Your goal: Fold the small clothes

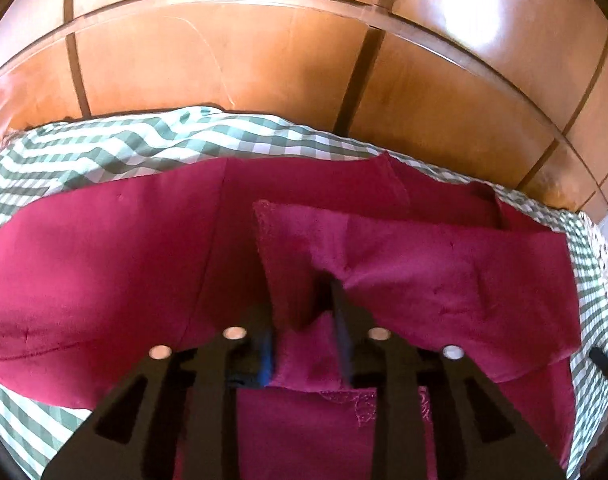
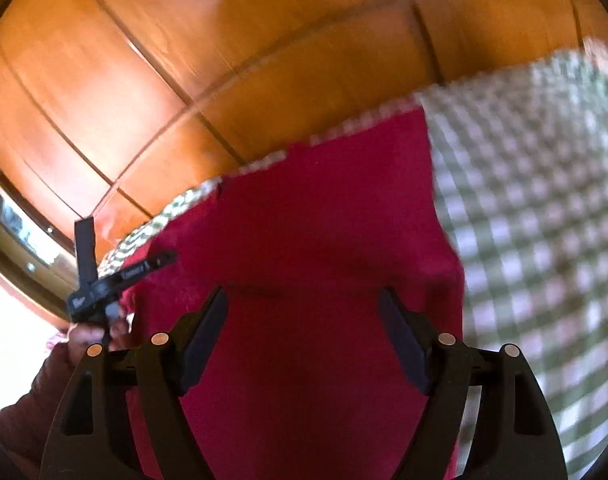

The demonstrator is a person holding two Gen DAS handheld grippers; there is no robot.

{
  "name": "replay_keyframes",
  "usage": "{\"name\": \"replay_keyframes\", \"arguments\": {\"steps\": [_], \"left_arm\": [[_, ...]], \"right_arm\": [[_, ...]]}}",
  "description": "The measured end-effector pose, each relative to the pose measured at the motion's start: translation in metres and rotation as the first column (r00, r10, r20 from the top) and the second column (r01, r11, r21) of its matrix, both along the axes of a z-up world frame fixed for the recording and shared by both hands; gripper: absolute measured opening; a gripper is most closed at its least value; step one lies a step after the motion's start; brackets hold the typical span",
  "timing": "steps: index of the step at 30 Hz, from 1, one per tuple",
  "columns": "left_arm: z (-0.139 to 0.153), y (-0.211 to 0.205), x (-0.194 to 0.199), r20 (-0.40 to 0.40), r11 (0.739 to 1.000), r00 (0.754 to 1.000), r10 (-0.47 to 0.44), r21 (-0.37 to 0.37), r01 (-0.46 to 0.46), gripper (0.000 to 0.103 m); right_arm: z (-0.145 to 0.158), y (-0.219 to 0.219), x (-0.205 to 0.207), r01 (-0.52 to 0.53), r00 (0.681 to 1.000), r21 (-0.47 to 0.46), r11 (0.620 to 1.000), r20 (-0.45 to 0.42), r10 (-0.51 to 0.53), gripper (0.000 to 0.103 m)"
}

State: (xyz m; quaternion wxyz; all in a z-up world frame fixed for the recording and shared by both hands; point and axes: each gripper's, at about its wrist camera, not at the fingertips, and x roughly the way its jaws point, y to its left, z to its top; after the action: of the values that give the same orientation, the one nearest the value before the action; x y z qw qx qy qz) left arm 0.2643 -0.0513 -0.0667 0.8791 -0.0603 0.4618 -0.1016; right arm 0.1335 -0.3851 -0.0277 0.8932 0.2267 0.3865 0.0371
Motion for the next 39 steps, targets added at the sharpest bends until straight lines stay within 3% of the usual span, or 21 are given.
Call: {"name": "replay_keyframes", "arguments": {"steps": [4, 6, 8, 14, 20, 28, 30, 33, 37, 39], "left_arm": [[0.003, 0.01, -0.007, 0.032, 0.994, 0.997, 0.067, 0.087, -0.07, 0.036], [0.005, 0.023, -0.012, 0.035, 0.993, 0.995, 0.09, 0.076, -0.093, 0.036], [0.009, 0.044, -0.022, 0.036, 0.984, 0.987, 0.157, 0.08, -0.16, 0.034], [0.009, 0.137, -0.056, -0.041, 0.949, 0.952, 0.304, -0.082, -0.306, 0.037], [-0.002, 0.24, -0.106, -0.111, 0.855, 0.883, 0.456, -0.219, -0.47, 0.036], [-0.011, 0.366, -0.17, -0.122, 0.66, 0.721, 0.682, -0.322, -0.679, 0.039], [-0.014, 0.387, -0.174, -0.138, 0.626, 0.703, 0.698, -0.358, -0.693, 0.041], [-0.02, 0.415, -0.175, -0.179, 0.558, 0.661, 0.728, -0.405, -0.724, 0.047], [-0.038, 0.443, -0.169, -0.259, 0.448, 0.594, 0.762, -0.452, -0.771, 0.048], [-0.041, 0.445, -0.156, -0.268, 0.435, 0.584, 0.766, -0.454, -0.778, 0.043]], "right_arm": [[-0.024, 0.015, 0.047, 0.046, 0.992, -0.145, 0.988, -0.107, -0.062, 0.076], [-0.055, 0.02, 0.057, 0.029, 0.98, -0.21, 0.977, -0.185, -0.069, 0.077], [-0.059, 0.037, 0.052, 0.01, 0.989, -0.332, 0.943, -0.133, -0.058, 0.083], [-0.04, 0.051, 0.046, 0.064, 0.989, -0.36, 0.931, -0.101, -0.107, 0.084], [-0.014, 0.082, -0.002, 0.036, 0.998, -0.323, 0.946, -0.036, -0.05, 0.089], [-0.045, 0.146, -0.018, -0.106, 0.992, -0.368, 0.924, -0.106, 0.072, 0.089], [-0.051, 0.153, -0.018, -0.112, 0.992, -0.409, 0.906, -0.106, 0.074, 0.093], [-0.052, 0.152, -0.017, -0.112, 0.991, -0.403, 0.909, -0.112, 0.072, 0.094], [-0.053, 0.152, -0.017, -0.111, 0.991, -0.4, 0.91, -0.11, 0.072, 0.095], [-0.054, 0.153, -0.017, -0.111, 0.991, -0.406, 0.907, -0.112, 0.072, 0.095]]}}
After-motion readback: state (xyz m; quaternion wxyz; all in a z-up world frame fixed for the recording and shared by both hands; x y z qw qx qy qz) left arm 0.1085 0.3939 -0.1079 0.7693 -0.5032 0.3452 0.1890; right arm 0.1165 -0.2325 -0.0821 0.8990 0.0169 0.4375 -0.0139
